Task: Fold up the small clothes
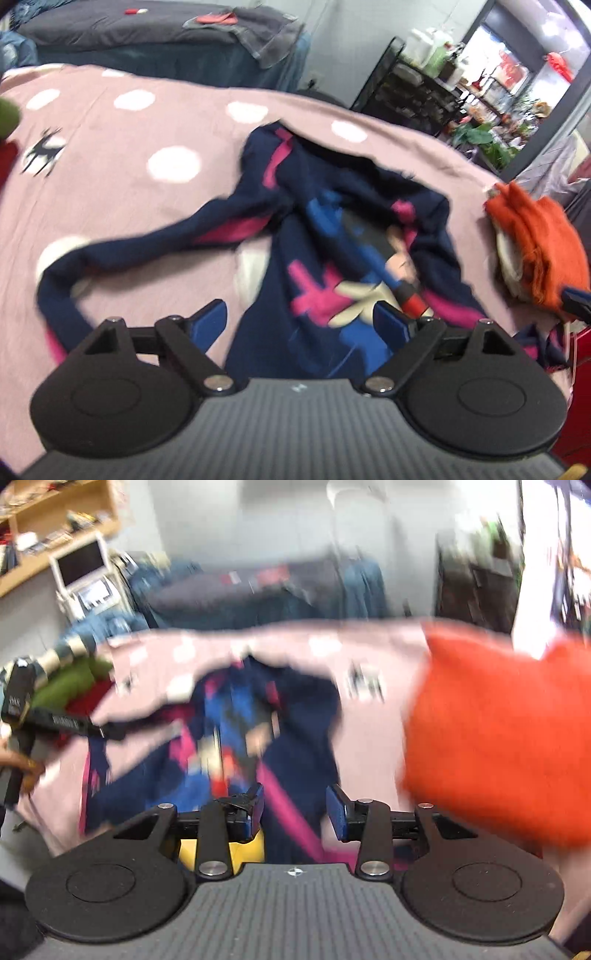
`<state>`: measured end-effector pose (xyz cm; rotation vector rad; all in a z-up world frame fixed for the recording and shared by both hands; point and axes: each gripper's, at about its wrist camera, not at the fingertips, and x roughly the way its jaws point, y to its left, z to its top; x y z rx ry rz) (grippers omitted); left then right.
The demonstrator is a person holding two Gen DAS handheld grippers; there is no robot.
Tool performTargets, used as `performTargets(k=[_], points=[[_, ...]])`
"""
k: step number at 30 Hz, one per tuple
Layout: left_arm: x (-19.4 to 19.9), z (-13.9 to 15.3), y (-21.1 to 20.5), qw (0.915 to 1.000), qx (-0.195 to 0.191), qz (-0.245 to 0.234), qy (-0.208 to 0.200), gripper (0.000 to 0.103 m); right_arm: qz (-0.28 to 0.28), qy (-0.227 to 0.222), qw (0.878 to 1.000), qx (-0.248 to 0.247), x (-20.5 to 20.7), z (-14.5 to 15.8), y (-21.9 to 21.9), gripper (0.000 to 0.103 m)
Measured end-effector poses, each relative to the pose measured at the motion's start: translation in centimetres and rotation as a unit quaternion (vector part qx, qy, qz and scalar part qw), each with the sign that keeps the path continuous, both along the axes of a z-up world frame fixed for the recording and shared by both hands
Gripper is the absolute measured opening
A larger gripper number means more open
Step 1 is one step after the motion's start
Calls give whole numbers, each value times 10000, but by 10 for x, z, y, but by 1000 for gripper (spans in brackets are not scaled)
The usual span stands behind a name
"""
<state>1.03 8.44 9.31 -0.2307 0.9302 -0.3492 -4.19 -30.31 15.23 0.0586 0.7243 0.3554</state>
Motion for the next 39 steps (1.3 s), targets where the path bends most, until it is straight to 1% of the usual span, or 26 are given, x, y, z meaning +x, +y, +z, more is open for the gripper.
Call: performTargets(k=[3, 5, 8, 10, 12, 13, 14, 15, 18, 21, 22, 23, 24, 25, 26, 27, 28, 30, 31, 33, 34, 35, 36, 37, 38, 39], points=[[4, 3, -17, 9997, 148, -154, -88, 97, 175, -185, 9996, 97, 50, -7, 26, 66], [3, -1, -24, 9993, 279, -238, -55, 97, 198, -97, 9998, -32, 81, -21, 44, 66], [4, -11, -24, 9992, 255, -277, 115, 97, -118, -217, 9992, -309, 123, -39, 64, 66], [5, -17, -20, 9992, 201, -251, 231, 97, -43, -281, 9967, -756, 148, -53, 80, 67], [8, -23, -17, 9991, 182, -236, 308, 97, 77, -218, 9922, -1224, 170, -72, 95, 72], [9, -25, -16, 9990, 194, -219, 339, 97, 146, -98, 9899, -1409, 179, -79, 102, 63], [10, -27, -15, 9989, 218, -192, 358, 97, 233, 59, 9888, -1474, 186, -85, 104, 39], [11, -29, -13, 9988, 252, -177, 376, 97, 357, 161, 9882, -1479, 192, -90, 106, 3], [12, -35, -8, 9986, 256, -132, 435, 97, 201, -98, 9855, -1684, 203, -79, 96, 0], [14, -42, -6, 9984, 145, -89, 535, 97, -342, -273, 9820, -1840, 231, -57, 75, 0], [15, -43, -6, 9984, 120, -92, 547, 97, -550, -284, 9795, -1919, 243, -52, 67, 3], [15, -44, -6, 9984, 108, -89, 544, 97, -786, -295, 9756, -2030, 254, -48, 60, 16], [15, -45, -6, 9984, 107, -92, 544, 97, -863, -133, 9767, -1960, 264, -45, 53, 45], [15, -46, -6, 9983, 105, -107, 557, 97, -685, 221, 9832, -1680, 273, -44, 47, 77], [15, -48, -6, 9982, 96, -108, 578, 97, -413, 462, 9902, -1255, 278, -42, 40, 86], [16, -49, -6, 9981, 82, -90, 606, 98, -288, 381, 9948, -901, 276, -38, 32, 92], [17, -51, -5, 9979, 69, -69, 635, 98, -463, 183, 9949, -876, 275, -36, 26, 99], [18, -52, -4, 9977, 56, -34, 671, 98, -731, 165, 9880, -1354, 281, -42, 23, 102], [18, -52, -4, 9977, 40, -29, 670, 98, -637, 355, 9870, -1431, 286, -50, 22, 96], [17, -51, -3, 9977, 13, -31, 682, 98, -555, 934, 9881, -1084, 293, -74, 14, 89], [16, -50, -2, 9976, 7, -40, 686, 98, -479, 1380, 9860, -804, 295, -86, 12, 73], [15, -51, -2, 9976, 17, -50, 684, 98, -437, 1742, 9826, -478, 295, -95, 10, 65], [14, -51, -2, 9976, 48, -52, 692, 98, -403, 1953, 9797, -202, 291, -103, 9, 49], [14, -52, -3, 9973, 89, -50, 721, 98, -335, 2010, 9789, -139, 285, -108, 12, 18], [14, -53, -2, 9972, 111, -44, 744, 98, -332, 1865, 9813, -330, 279, -107, 17, 7], [13, -54, -2, 9971, 107, -31, 754, 98, -308, 1690, 9836, -556, 274, -102, 23, 7]])
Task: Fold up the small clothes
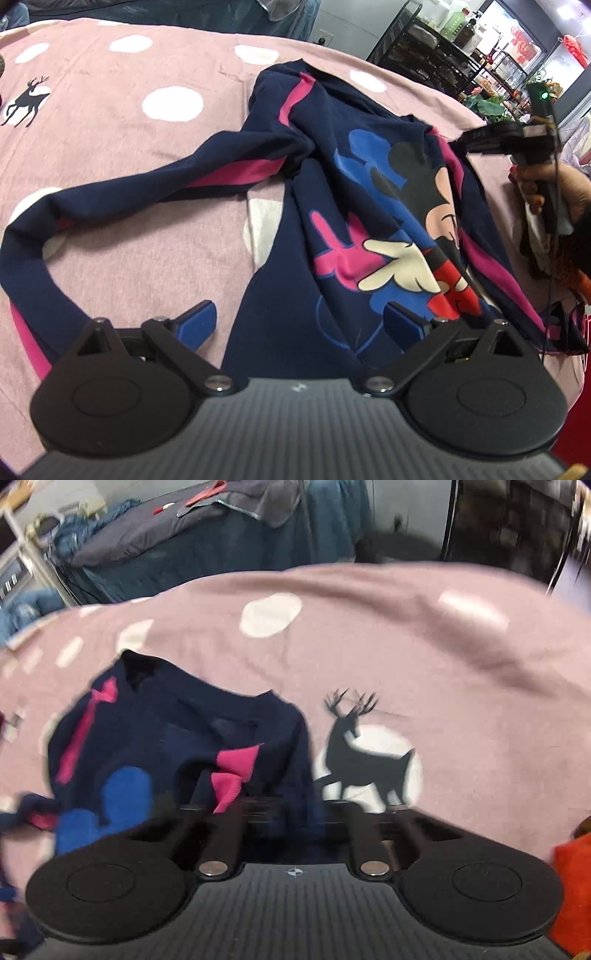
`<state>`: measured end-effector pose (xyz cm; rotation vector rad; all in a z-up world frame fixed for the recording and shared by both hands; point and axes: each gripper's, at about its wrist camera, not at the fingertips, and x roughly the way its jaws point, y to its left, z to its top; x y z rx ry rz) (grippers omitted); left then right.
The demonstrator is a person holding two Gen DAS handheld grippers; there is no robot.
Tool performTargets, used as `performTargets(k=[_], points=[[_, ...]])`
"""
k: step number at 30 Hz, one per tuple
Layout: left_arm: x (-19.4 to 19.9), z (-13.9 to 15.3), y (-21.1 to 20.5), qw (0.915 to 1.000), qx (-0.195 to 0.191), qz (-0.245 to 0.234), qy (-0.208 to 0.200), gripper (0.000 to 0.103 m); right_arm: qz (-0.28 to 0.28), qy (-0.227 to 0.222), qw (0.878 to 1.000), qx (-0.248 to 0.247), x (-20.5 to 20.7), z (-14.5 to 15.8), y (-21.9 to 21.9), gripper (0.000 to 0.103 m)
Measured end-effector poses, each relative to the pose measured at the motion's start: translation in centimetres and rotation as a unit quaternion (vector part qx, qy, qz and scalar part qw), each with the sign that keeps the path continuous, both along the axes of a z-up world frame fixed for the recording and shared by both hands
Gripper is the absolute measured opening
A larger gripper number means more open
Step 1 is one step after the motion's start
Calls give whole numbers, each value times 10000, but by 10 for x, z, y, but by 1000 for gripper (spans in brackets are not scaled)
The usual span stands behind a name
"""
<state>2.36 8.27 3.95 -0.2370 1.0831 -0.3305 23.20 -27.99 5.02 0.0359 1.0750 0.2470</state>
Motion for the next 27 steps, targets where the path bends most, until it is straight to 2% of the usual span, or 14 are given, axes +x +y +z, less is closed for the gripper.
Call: performTargets(k=[2, 4, 6, 8, 9, 11, 12, 13, 15, 17, 20, 24, 26, 27], points=[[0, 0, 1, 10000, -27, 28, -5, 98, 75, -290, 9995, -90, 3, 15, 0, 5], [0, 2, 2, 9999, -18, 89, -68, 98, -96, -810, 9917, -996, 10, 33, 2, 4], [0, 3, 2, 9999, 48, 137, -82, 98, -122, -1558, 9627, -2210, 19, 47, 7, 0], [1, 3, 4, 9998, 37, 158, -107, 98, -260, -2030, 9215, -3302, 29, 50, 8, 2], [3, 4, 4, 9998, 30, 160, -139, 98, -285, -1922, 9209, -3381, 36, 49, 4, 3], [7, 6, 5, 9993, 213, 164, -267, 99, -207, -1515, 9548, -2547, 42, 50, -9, 0], [9, 9, 5, 9983, 419, 157, -376, 99, -348, -1478, 9616, -2285, 39, 51, -13, 17], [13, 12, 6, 9963, 671, 155, -517, 99, -490, -1476, 9644, -2140, 34, 52, -14, 48], [22, 19, 7, 9879, 1241, 200, -905, 99, -531, -1383, 9723, -1808, 22, 50, -11, 78], [32, 22, 10, 9777, 1658, 159, -1276, 99, -486, -1257, 9824, -1297, 7, 49, -5, 78], [52, 13, 11, 9662, 2245, -48, -1265, 98, -382, -877, 9946, -399, -24, 43, 5, 79], [67, -9, -3, 9367, 3121, -498, -1505, 99, -227, -655, 9963, 506, -86, 44, 18, 82], [78, -27, -10, 9326, 3306, -640, -1302, 87, -123, -742, 9957, 533, -114, 48, 25, 85], [80, -27, -8, 9407, 3057, -630, -1330, 66, -112, -789, 9952, 576, -124, 48, 25, 85]])
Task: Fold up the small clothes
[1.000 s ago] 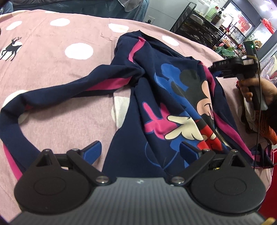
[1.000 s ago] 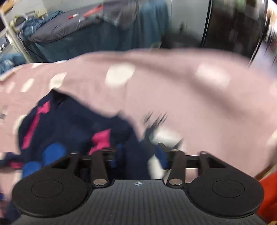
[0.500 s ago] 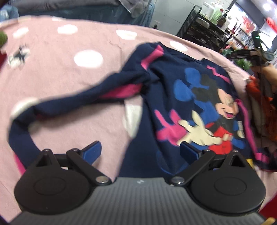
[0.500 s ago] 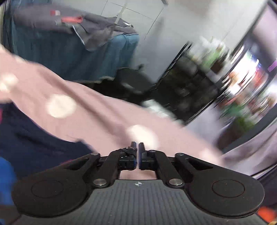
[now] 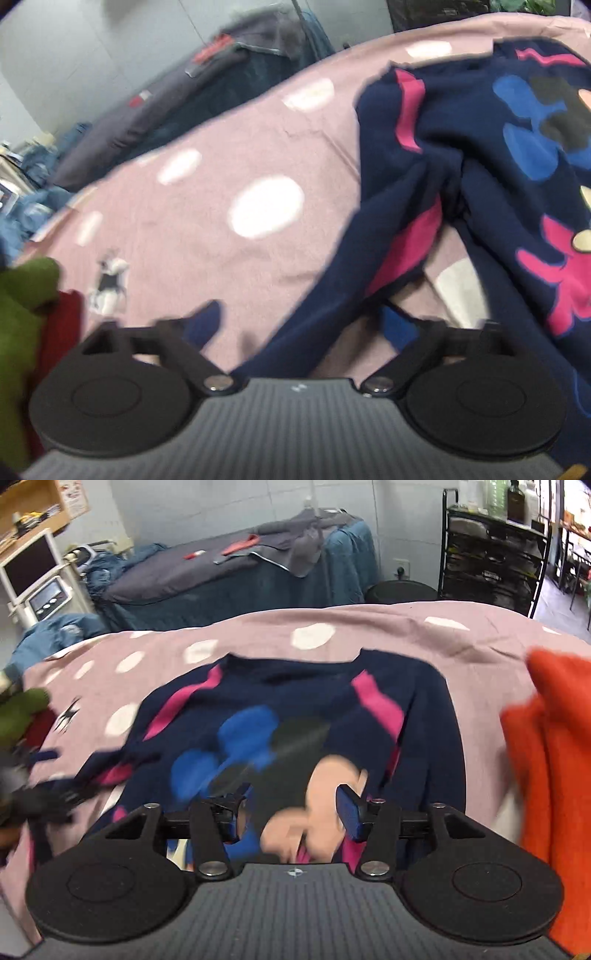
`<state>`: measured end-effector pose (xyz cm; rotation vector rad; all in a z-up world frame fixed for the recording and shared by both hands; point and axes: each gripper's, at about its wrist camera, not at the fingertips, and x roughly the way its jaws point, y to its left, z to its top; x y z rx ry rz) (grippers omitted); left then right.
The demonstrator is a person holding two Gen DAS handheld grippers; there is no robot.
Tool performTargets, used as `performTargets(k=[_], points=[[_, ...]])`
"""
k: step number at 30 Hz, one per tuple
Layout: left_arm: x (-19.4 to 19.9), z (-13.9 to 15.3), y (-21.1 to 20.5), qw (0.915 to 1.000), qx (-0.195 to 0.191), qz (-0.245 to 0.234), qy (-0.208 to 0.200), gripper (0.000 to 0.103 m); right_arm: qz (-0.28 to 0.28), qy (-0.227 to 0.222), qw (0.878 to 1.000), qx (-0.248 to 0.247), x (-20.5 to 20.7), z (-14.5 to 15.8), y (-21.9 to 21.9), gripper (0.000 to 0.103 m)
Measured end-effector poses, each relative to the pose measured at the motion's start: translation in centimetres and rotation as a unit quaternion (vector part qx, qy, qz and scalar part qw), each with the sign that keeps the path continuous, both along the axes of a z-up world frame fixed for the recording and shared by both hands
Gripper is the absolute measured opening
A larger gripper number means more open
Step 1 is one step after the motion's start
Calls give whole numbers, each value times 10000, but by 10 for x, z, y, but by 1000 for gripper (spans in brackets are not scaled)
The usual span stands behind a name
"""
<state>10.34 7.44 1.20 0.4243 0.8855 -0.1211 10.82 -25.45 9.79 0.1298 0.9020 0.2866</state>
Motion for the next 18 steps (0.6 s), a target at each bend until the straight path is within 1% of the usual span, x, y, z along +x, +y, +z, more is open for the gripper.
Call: performTargets(k=[1, 2, 3, 5, 6, 7, 8, 9, 10, 11, 12, 13, 14, 16, 17, 18], points=[[3, 5, 3, 9994, -350, 44, -30, 20, 4, -27, 10000, 55, -11, 0, 1, 85], [8, 10, 6, 9987, -471, 173, 9, 7, -6, -56, 9999, 98, -20, 0, -1, 85], [13, 15, 10, 9986, -415, 319, -95, 7, -63, -106, 9998, 122, -30, 1, -4, 85], [23, 32, 25, 9960, -369, 611, -539, 7, -178, -177, 9997, 67, -45, 1, -11, 85], [30, 41, 34, 9943, -325, 780, -646, 7, -271, -201, 9994, 58, -52, 1, -14, 85], [41, 49, 46, 9921, -365, 966, -713, 7, -373, -229, 9990, 85, -60, 1, -19, 85], [52, 57, 59, 9895, -531, 1136, -715, 8, -446, -237, 9987, 95, -66, 1, -22, 85], [62, 62, 72, 9867, -759, 1277, -658, 12, -491, -239, 9985, 94, -70, 0, -25, 85], [72, 65, 81, 9840, -924, 1394, -612, 21, -539, -256, 9982, 108, -75, 1, -27, 85], [80, 64, 86, 9830, -962, 1478, -506, 29, -587, -272, 9978, 136, -78, 1, -29, 85], [88, 61, 89, 9831, -953, 1520, -355, 45, -588, -266, 9978, 172, -81, 0, -30, 85], [91, 56, 89, 9835, -951, 1517, -272, 58, -571, -252, 9978, 208, -83, -1, -30, 85], [91, 51, 89, 9840, -949, 1497, -179, 64, -597, -266, 9975, 254, -85, -2, -31, 85], [78, 47, 86, 9849, -856, 1504, -69, 92, -620, -293, 9974, 231, -91, -3, -31, 86], [68, 47, 84, 9852, -800, 1512, -103, 99, -589, -307, 9977, 163, -94, -4, -30, 86], [55, 50, 83, 9857, -792, 1483, -128, 103, -588, -333, 9977, 106, -97, -4, -30, 86]])
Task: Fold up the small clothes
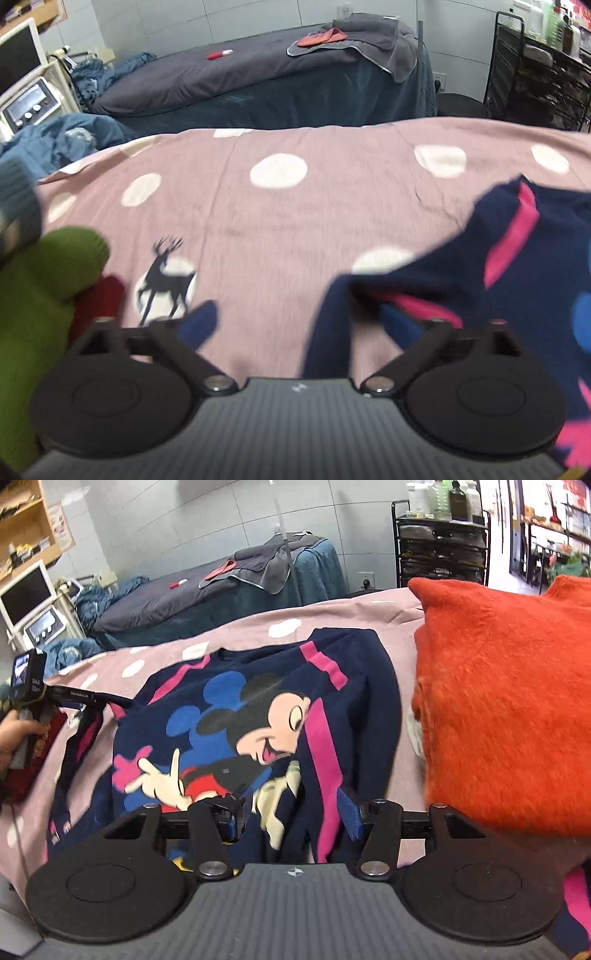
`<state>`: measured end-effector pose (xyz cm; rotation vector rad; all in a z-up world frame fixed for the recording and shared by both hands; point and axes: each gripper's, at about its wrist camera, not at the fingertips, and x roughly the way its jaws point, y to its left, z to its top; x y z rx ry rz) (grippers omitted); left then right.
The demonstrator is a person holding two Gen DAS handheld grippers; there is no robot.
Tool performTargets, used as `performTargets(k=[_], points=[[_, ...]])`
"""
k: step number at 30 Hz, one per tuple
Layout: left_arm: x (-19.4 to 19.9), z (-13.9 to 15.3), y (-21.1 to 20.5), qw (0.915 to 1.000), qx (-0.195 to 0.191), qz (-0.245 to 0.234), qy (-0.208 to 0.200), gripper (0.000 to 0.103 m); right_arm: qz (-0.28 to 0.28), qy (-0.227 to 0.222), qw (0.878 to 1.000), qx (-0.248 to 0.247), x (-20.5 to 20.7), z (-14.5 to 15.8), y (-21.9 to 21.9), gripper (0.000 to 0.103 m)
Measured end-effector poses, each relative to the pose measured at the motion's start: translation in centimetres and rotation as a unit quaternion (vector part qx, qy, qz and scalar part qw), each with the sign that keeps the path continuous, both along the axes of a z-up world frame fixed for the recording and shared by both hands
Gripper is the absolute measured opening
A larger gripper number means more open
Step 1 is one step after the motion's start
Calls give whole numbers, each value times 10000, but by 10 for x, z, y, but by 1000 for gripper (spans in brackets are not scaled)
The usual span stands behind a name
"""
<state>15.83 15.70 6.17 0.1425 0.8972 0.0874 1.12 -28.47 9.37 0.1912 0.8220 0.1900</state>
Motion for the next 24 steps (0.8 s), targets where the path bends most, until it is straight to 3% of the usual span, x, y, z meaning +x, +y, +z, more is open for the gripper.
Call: performTargets(k=[2, 4, 8, 9, 11, 13, 14, 15, 17, 20, 21, 22, 24], points=[[-40, 7, -3, 9994, -277, -203, -12, 103, 65, -32, 10000, -53, -9, -1, -2, 87], [-79, 15, -7, 9944, -859, -617, 52, 103, 140, -30, 9999, -67, -18, -2, -4, 87], [-146, 15, -27, 9729, -1774, -1427, 403, 103, 137, 188, 9997, 85, -35, -12, -6, 88], [-157, 11, -34, 9693, -1819, -1562, 540, 102, 146, 248, 9995, 128, -38, -14, -6, 88], [-172, 3, -49, 9706, -1570, -1693, 676, 99, 159, 342, 9991, 212, -45, -19, -4, 88], [-178, -10, -58, 9704, -1352, -1820, 835, 79, 186, 392, 9987, 258, -53, -22, -2, 88], [-178, -17, -60, 9672, -1478, -1818, 985, 70, 208, 418, 9986, 259, -56, -23, -1, 88], [-177, -24, -61, 9621, -1682, -1808, 1158, 53, 190, 441, 9985, 250, -60, -25, -1, 88], [-177, -33, -67, 9533, -1945, -1926, 1277, 49, 149, 523, 9981, 286, -67, -29, -1, 88], [-184, -40, -86, 9622, -1438, -2056, 1063, 46, 163, 644, 9971, 359, -75, -37, -1, 88], [-186, -40, -88, 9642, -1411, -2010, 998, 35, 140, 692, 9968, 361, -77, -40, 0, 88], [-185, -39, -87, 9647, -1468, -1961, 968, 15, 96, 722, 9966, 385, -78, -44, 0, 89], [-185, -35, -80, 9638, -1687, -1821, 977, 8, 39, 624, 9971, 435, -80, -47, 0, 88]])
